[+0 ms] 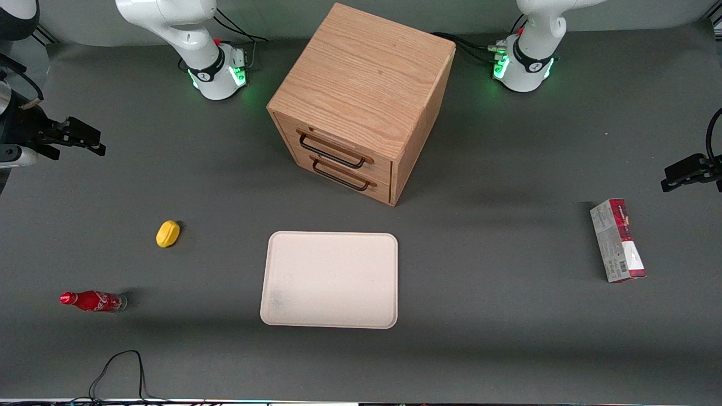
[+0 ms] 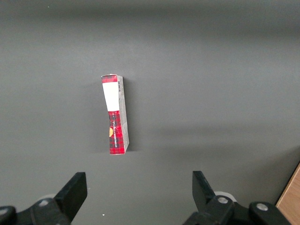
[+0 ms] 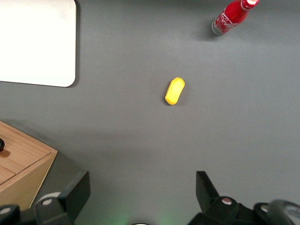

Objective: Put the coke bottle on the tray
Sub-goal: 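Move the open right gripper toward the red Coca-Cola bottle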

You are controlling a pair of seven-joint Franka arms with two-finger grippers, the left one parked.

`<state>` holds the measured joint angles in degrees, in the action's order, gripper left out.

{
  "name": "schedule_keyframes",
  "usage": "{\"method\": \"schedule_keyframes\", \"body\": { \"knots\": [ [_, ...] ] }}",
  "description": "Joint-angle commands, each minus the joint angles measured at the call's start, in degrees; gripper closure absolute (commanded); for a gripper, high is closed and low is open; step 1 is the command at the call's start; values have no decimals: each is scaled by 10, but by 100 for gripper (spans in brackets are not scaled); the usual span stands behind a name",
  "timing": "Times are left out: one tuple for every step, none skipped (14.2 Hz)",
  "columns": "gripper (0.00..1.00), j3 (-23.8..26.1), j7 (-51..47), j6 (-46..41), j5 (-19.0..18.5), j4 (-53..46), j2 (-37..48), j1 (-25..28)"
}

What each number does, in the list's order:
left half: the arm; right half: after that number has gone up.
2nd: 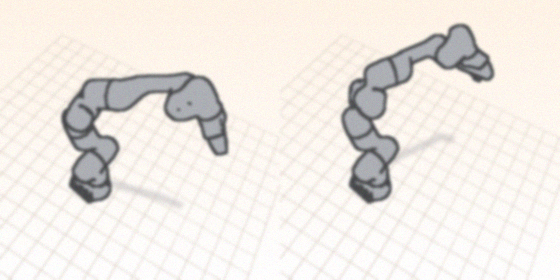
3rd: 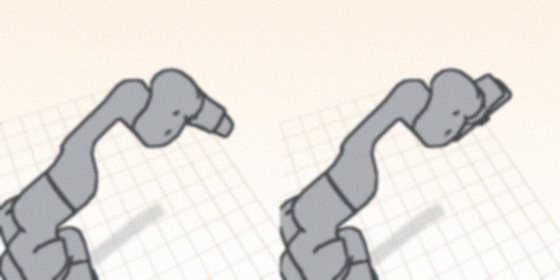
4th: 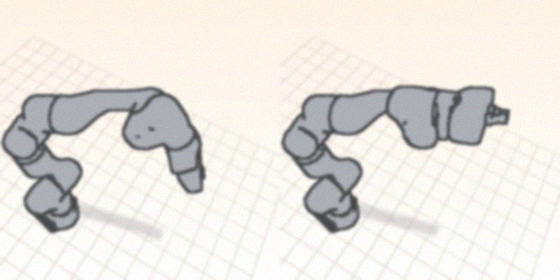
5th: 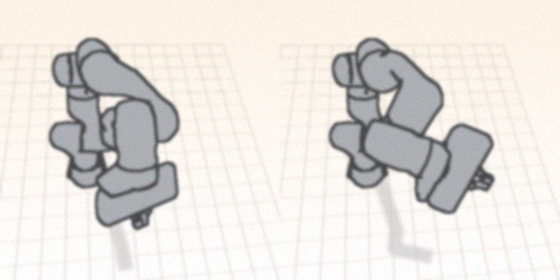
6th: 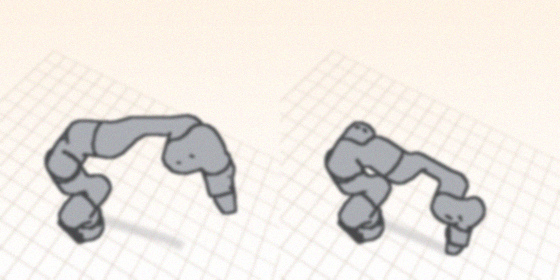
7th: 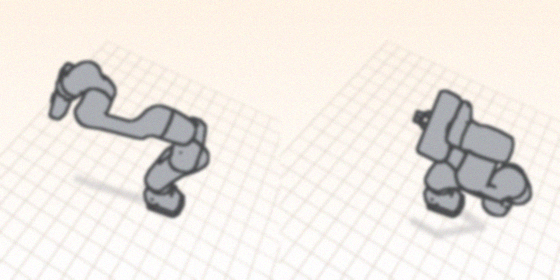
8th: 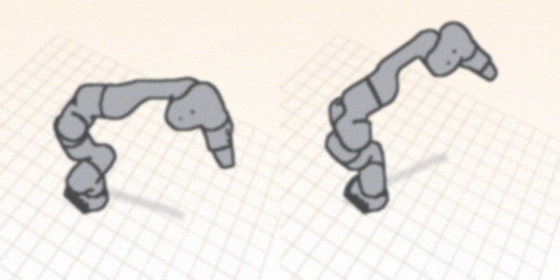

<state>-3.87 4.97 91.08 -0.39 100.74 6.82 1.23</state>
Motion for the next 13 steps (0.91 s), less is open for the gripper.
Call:
{"method": "schedule_keyframes", "body": {
  "knots": [
    [0, -8, -12, -25, 2, -21, -11, 6],
    [0, -9, -11, -26, 2, -21, -11, 5],
    [0, -11, -7, -26, 1, -21, -11, 2],
    [0, -28, -4, -26, 1, -21, -15, 2],
    [0, -42, 5, -24, 0, -24, -18, 2],
    [0, -55, 27, -23, -1, -40, -35, 2],
    [0, -77, 56, -24, -6, -80, -68, 2],
    [0, -103, 87, -24, -8, -119, -109, 2],
    [0, -130, 125, -22, -7, -156, -150, 3],
    [0, -152, 159, -16, -3, -188, -196, 2],
    [0, -168, 189, -4, -1, -236, -254, -6],
    [0, -169, 202, 6, 0, -287, -302, -13],
    [0, -167, 203, 14, 5, -322, -346, -19]
  ]
}}
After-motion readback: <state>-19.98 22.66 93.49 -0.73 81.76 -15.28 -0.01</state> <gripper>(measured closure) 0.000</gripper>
